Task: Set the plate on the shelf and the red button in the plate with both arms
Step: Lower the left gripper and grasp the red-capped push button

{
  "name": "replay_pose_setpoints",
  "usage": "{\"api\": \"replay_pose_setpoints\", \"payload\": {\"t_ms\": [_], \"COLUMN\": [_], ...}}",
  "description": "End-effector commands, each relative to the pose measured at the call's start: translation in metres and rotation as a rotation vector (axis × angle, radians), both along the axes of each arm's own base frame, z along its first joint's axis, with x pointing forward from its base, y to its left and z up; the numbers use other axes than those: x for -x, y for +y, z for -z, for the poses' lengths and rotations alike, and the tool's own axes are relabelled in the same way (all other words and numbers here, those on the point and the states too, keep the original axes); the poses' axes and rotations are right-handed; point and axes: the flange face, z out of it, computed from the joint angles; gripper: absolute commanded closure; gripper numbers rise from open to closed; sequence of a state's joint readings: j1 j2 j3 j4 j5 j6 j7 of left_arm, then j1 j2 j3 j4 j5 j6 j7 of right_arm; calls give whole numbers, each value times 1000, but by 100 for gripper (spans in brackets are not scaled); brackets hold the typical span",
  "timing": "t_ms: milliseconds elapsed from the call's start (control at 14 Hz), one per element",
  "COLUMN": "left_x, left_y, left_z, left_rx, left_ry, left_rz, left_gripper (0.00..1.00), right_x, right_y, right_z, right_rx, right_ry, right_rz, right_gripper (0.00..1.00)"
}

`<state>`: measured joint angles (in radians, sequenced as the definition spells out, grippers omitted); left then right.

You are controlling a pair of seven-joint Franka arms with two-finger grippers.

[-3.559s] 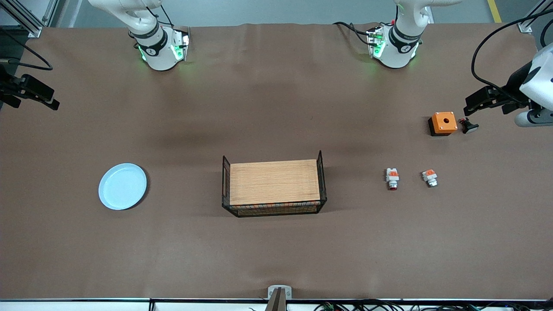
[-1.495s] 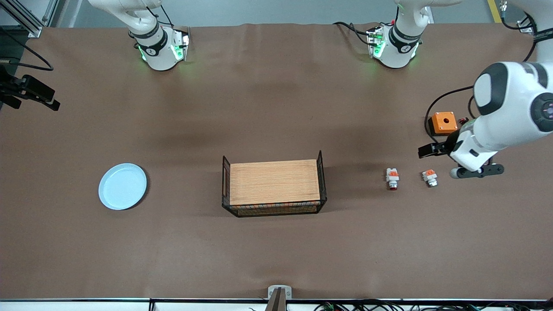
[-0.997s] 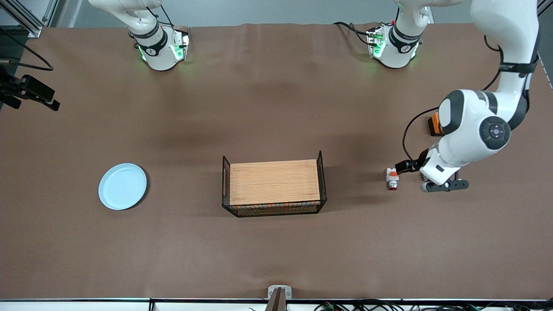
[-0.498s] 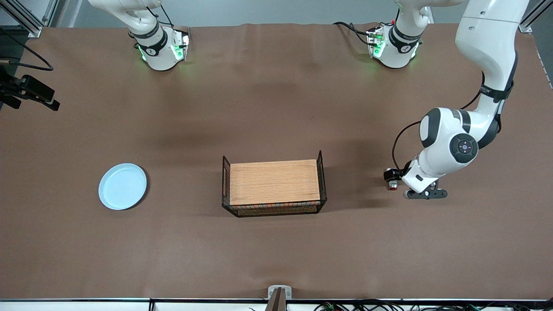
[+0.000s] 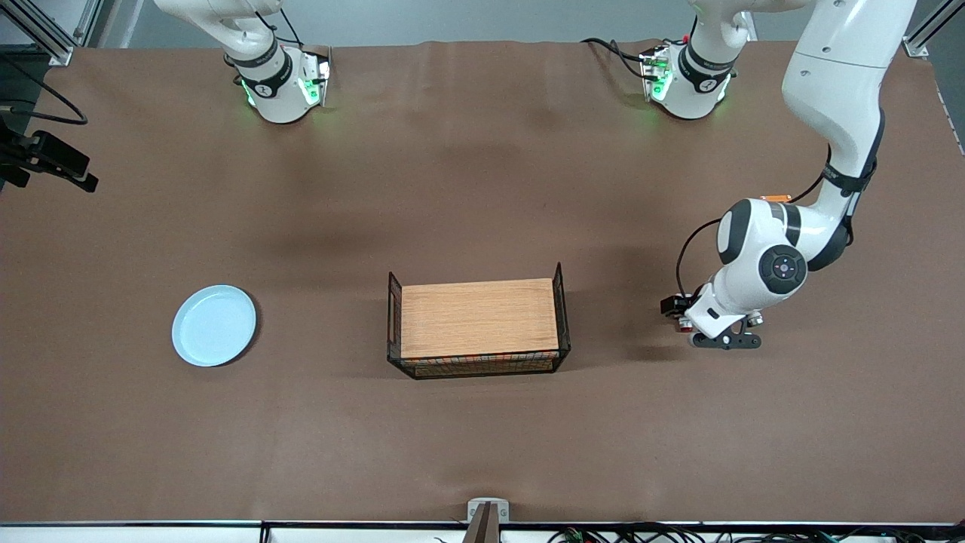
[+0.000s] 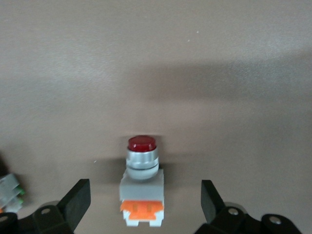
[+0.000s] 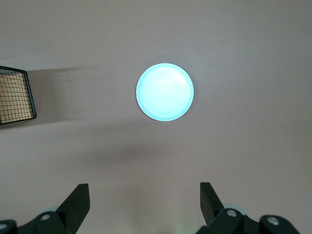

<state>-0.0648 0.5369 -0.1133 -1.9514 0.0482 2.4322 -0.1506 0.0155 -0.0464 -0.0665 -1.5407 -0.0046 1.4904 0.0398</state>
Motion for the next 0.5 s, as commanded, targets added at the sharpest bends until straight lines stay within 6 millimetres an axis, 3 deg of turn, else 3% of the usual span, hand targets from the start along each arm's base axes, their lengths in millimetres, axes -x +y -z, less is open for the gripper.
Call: {"api": "replay_pose_setpoints", "payload": {"t_ms": [0,285,356,427], "left_x": [-1,1,5,9], "left_y": [-2,-1,0,2], "left_z": [8,14,17,20], "left_rx": [-4,-4,-6,-8], "left_ry": [-23,-11,1,12], "left_rz": [24,23,22,21], "left_gripper": [0,5,8,12], "right_x": [7,2,-3,-15], "right_y": [-4,-14,-16,-19], "right_z": [-6,-5,2,22], "right_rx": [15,16,16,16], "right_ry": [-5,-4,2,37], "right_rz": [-4,16,22,27], "right_gripper": [0,0,0,0]}}
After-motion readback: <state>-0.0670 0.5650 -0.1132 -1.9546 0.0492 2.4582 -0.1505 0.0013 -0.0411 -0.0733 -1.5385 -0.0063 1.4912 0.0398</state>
